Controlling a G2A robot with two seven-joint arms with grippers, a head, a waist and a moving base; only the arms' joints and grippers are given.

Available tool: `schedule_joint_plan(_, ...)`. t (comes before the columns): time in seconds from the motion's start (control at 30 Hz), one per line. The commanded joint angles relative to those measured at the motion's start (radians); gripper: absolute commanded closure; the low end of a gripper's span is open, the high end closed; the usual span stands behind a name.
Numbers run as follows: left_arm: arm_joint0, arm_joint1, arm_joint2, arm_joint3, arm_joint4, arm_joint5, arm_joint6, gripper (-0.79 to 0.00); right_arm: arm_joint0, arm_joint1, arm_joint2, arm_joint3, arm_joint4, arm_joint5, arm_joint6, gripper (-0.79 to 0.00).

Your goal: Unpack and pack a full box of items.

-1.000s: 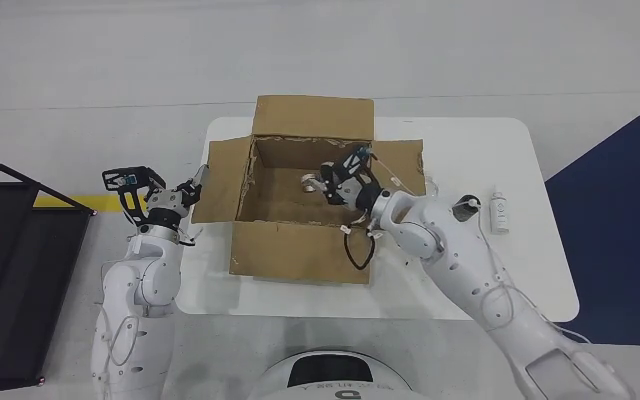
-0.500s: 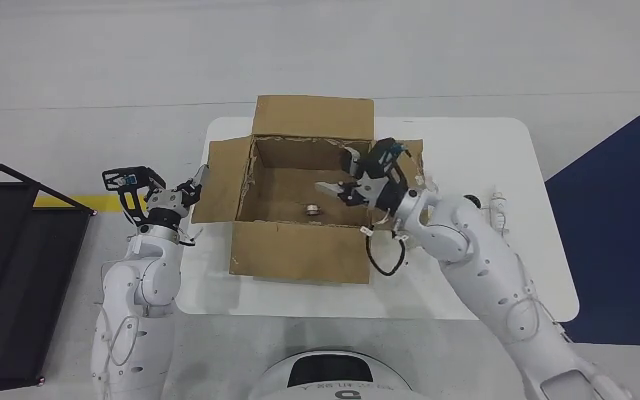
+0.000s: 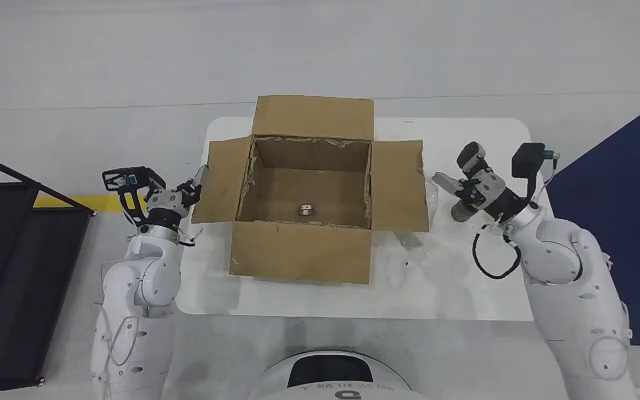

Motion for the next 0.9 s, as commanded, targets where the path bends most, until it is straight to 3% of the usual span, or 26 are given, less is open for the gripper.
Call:
schedule_joint_plan(0.0,0.000,0.000,0.000,0.000,0.000,0.000,0.000,-0.785,0.001,0.000,-0.001,-0.001,0.000,0.000,0.000,-0.785)
schedule_joint_plan(0.37,0.000,0.000,0.000,0.000,0.000,0.000,0.000,-0.785,0.000,0.000,-0.001,0.001,-0.005,0.005,0.002,-0.785)
schedule_joint_plan(0.87,0.000,0.000,0.000,0.000,0.000,0.000,0.000,-0.785,-0.034,0.016,0.136,0.090,-0.067,0.160,0.071,-0.785)
